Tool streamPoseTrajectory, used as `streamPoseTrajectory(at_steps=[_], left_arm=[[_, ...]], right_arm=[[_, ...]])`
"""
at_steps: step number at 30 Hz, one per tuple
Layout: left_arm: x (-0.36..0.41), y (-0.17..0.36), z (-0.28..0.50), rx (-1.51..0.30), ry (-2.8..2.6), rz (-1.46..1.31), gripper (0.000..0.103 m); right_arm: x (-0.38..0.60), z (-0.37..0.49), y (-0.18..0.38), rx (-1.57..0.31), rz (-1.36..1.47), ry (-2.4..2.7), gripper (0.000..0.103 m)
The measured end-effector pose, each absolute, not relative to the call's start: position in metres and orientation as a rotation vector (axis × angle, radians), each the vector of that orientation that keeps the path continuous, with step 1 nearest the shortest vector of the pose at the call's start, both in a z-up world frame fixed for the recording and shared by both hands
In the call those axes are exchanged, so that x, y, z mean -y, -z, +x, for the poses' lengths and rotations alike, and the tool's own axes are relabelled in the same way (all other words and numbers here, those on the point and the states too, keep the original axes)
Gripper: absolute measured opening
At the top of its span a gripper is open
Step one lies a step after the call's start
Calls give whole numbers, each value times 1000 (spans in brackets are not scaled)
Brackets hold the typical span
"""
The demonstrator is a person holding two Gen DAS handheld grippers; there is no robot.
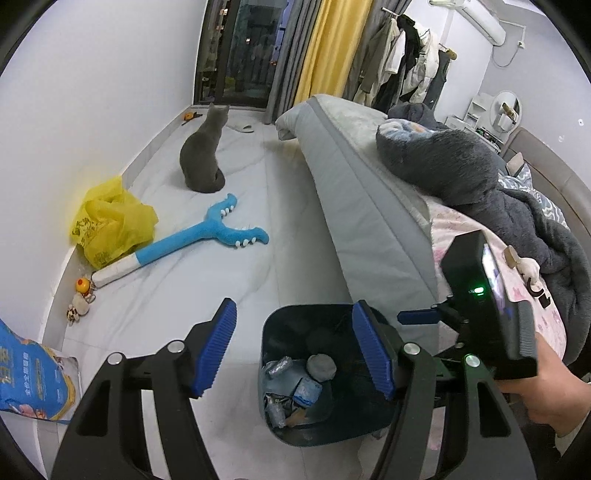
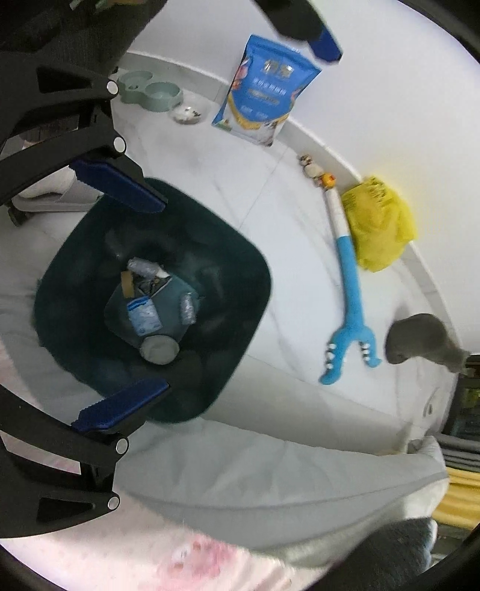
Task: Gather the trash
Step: 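Open both tools over the bin to drop the wipes and bubble wrap, then return both tools to the bed above the black clips and tissue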
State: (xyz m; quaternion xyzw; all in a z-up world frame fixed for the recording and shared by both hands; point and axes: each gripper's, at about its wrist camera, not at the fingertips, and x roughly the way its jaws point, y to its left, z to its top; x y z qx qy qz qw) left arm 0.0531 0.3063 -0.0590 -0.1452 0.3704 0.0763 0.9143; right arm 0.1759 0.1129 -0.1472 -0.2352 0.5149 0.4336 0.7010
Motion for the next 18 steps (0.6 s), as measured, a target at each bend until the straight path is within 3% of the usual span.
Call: streamPoseTrajectory(at_steps=[18], left_arm=[[-236,22,87,-732,-101,-210,81]], right_arm=[[-13,203,67,-946,-345,-915,92]])
